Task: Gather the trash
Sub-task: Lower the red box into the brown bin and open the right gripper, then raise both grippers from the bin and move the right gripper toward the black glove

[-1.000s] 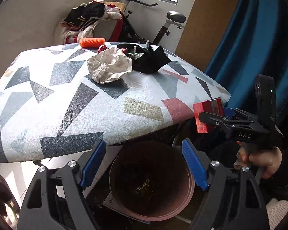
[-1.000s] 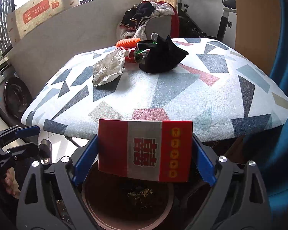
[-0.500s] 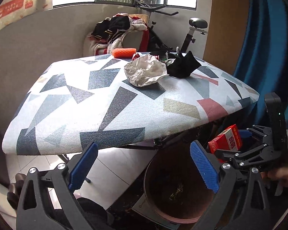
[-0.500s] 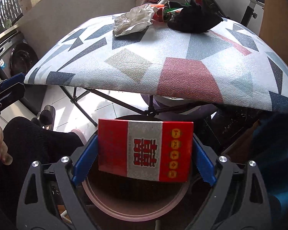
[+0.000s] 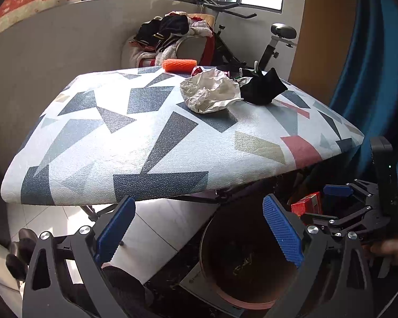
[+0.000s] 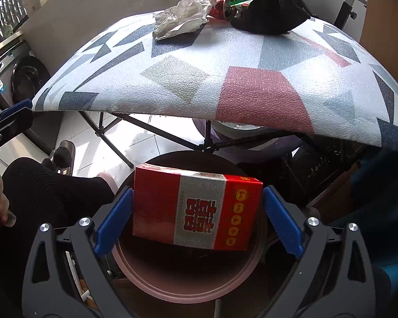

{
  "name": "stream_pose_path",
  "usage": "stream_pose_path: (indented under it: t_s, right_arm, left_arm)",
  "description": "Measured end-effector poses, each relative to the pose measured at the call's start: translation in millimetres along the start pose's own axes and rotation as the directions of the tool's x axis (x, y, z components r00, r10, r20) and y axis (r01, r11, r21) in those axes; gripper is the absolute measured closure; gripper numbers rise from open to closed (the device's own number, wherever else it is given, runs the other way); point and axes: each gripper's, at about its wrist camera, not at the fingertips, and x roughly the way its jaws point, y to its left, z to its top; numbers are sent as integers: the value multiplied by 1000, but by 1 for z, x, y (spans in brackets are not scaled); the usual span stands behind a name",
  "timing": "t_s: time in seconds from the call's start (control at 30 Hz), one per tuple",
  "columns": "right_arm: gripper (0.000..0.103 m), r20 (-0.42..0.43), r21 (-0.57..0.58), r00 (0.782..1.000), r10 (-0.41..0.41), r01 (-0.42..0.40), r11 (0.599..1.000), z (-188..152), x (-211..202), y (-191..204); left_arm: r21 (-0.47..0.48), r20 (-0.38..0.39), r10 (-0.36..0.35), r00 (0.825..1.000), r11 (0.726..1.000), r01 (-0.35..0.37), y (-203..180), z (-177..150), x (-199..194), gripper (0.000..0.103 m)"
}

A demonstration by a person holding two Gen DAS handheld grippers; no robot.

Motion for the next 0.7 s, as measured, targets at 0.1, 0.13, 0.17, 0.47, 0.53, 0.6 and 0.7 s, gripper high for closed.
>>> stream_pose_path:
  t_s: [0.1,0.13,0.17,0.47,0.53,0.6,0.7]
  right_arm:
    - [6,-2,5,1000,-2,2,1000,0,0,-1]
    - [6,-3,7,1000,-2,2,1000,0,0,-1]
    - [6,-3,9,1000,-3,3,1000,0,0,-1]
    - [6,12,11,1000,-4,4,1000,0,-2,-1]
    - [6,12,10,1000,-15,15,1000,0,-2,-2]
    - [6,9,15,1000,-20,19,1000,0,-2,-3]
    - [6,7,33,1000,-24,23,999,0,-1,-7]
  left_arm:
    - [3,-2,2,1000,1000,-2,0,0,0,8]
    - [5,-2,3,1000,1000,-3,-1,0,0,8]
    - [6,-4,4,1000,1000,-4,-1,1,1,8]
    - [-5,-12,19,1000,1000,-19,2,0,3,8]
    - [-15,-15,18,1000,1000,-18,3,0,4,8]
    - [-29,-23,14,1000,999,-15,6,0,6,8]
    - [-43,-24,11,1000,999,-12,8,0,7,8]
